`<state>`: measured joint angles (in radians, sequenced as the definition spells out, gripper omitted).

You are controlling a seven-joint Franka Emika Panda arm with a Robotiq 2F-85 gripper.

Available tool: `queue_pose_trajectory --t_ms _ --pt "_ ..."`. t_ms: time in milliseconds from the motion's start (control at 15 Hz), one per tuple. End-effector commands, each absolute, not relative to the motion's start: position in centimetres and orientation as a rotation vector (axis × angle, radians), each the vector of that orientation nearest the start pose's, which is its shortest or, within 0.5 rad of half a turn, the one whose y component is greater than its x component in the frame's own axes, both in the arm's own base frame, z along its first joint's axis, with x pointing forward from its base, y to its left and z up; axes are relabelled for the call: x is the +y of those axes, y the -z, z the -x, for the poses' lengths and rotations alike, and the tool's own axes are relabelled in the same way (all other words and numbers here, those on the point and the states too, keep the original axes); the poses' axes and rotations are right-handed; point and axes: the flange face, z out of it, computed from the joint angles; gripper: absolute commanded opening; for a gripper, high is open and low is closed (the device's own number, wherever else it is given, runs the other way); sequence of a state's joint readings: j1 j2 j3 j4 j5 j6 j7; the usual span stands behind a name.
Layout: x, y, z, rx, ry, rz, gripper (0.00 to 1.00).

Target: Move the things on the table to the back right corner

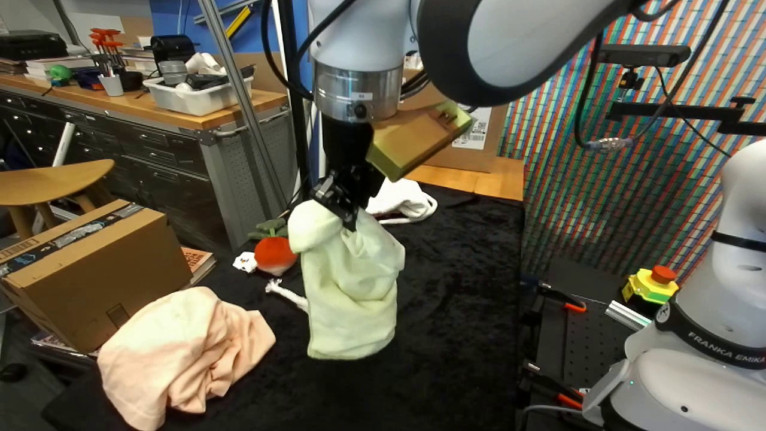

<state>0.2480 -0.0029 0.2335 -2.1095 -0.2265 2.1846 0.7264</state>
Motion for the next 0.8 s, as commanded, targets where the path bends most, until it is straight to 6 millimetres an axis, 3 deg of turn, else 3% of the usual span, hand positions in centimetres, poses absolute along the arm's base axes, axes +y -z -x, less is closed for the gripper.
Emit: queue_pose_trajectory --t_ms 0,400,733 --pt "21.4 -45.7 -53.2 0.293 0.367 3.24 0.08" --pt "15.8 -48.5 -59.0 0.514 0.527 3.205 0.08" --pt "12.2 -48.7 -62.8 0.748 0.67 3.192 0.08"
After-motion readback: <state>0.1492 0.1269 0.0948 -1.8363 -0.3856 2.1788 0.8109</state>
